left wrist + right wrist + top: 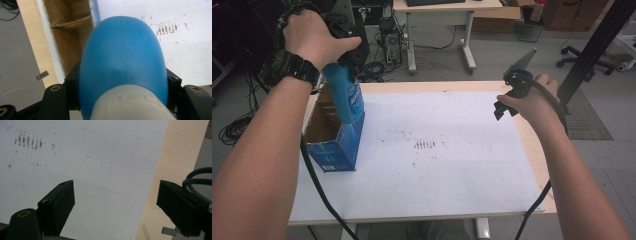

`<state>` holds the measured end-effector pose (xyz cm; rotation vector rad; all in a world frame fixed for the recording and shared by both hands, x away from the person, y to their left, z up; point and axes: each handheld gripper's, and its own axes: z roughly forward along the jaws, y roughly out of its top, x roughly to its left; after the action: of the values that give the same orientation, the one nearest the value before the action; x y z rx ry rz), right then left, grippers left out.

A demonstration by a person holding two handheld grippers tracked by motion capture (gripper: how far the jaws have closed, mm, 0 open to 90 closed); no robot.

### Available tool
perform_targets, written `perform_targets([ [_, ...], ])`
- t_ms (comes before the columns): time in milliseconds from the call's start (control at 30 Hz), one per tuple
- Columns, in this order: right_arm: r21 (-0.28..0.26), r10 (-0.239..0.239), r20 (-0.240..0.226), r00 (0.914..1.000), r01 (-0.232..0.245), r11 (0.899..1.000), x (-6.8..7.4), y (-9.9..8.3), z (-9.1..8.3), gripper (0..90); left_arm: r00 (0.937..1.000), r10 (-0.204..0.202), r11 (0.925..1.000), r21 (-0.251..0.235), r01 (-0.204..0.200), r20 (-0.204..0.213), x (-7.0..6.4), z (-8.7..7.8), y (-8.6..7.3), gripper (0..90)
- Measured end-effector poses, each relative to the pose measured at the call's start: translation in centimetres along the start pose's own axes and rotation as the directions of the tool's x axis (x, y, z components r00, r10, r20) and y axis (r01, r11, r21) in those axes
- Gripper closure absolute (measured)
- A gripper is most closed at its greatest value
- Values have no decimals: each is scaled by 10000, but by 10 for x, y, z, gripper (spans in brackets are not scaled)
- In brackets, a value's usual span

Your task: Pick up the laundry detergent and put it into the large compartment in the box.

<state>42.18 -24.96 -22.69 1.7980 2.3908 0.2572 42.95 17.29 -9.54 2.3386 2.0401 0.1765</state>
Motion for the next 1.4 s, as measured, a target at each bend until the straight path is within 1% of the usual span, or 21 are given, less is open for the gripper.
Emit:
perform_targets([
  [67, 6, -13, -9, 10000, 13, 10000, 1, 0, 0, 148, 9999, -99, 10000, 7, 99, -52, 6, 0, 0, 377],
  [100, 6, -13, -9, 10000, 13, 10000, 1, 0, 0, 148, 9999, -99, 10000, 7, 99, -52, 6, 0, 0, 377],
  [167, 24, -12, 23, 10000, 11, 10000, 1, 1, 1, 148, 9998, -193, 9998, -50, 192, -101, 12, 0, -1, 378],
  [200, 21, -21, 21, 10000, 21, 10000, 1, 1, 1, 148, 9995, -269, 9996, -67, 268, -178, 15, 1, -1, 378],
  [233, 21, -21, 21, 10000, 21, 10000, 1, 1, 1, 148, 9995, -269, 9996, -67, 268, -178, 15, 1, -1, 378],
  [267, 24, 7, 36, 10000, -7, 10000, 1, 2, 1, 148, 9992, -297, 9996, -5, 297, -284, 17, 2, -2, 378],
  [300, 26, 27, 14, 10000, -27, 10000, 1, 2, 1, 148, 9989, -359, 9993, -62, 357, -312, 19, 2, -2, 378],
  [367, 50, -46, 9, 10000, 46, 10000, 2, 2, 1, 148, 9986, -415, 9991, -52, 414, -326, 23, 3, -2, 378],
  [400, 50, -46, 9, 10000, 46, 10000, 2, 2, 1, 148, 9986, -415, 9991, -52, 414, -326, 23, 3, -2, 378],
  [467, 68, -15, 2, 10000, 15, 10000, 2, 3, 1, 148, 9981, -536, 9985, -91, 534, -304, 30, 3, -3, 378],
  [533, 61, 1, 14, 10000, -1, 10000, 2, 3, 1, 148, 9980, -556, 9984, -105, 553, -315, 32, 3, -4, 378],
  [567, 51, -5, -13, 10000, 5, 10000, 1, 3, 2, 148, 9974, -626, 9980, -86, 623, -351, 35, 5, -4, 378],
  [600, 51, -5, -13, 10000, 5, 10000, 1, 3, 2, 148, 9974, -626, 9980, -86, 623, -351, 35, 5, -4, 378],
  [633, 80, -14, -73, 10000, 15, 10000, 1, 4, 3, 148, 9968, -703, 9975, -5, 704, -383, 39, 6, -4, 378],
  [733, 91, -12, -61, 10000, 13, 10000, 1, 4, 3, 147, 9952, -860, 9963, 15, 861, -464, 45, 8, -5, 378],
  [833, 99, 22, -64, 10000, -21, 9999, 2, 4, 3, 148, 9944, -925, 9957, -31, 925, -515, 49, 10, -6, 378],
  [933, 130, -5, -58, 10000, 6, 9999, 2, 4, 4, 148, 9936, -958, 9953, 55, 963, -602, 55, 13, -8, 378],
  [1067, 130, -31, -56, 10000, 32, 9999, 4, 6, 3, 148, 9939, -956, 9953, 97, 963, -557, 59, 16, -9, 378],
  [1267, 127, -77, -31, 10000, 77, 9999, 6, 7, 4, 148, 9931, -1003, 9948, 134, 1013, -610, 61, 20, -9, 378],
  [1400, 152, -71, -24, 10000, 72, 9999, 5, 6, 5, 148, 9931, -994, 9948, 148, 1005, -626, 62, 23, -8, 378],
])
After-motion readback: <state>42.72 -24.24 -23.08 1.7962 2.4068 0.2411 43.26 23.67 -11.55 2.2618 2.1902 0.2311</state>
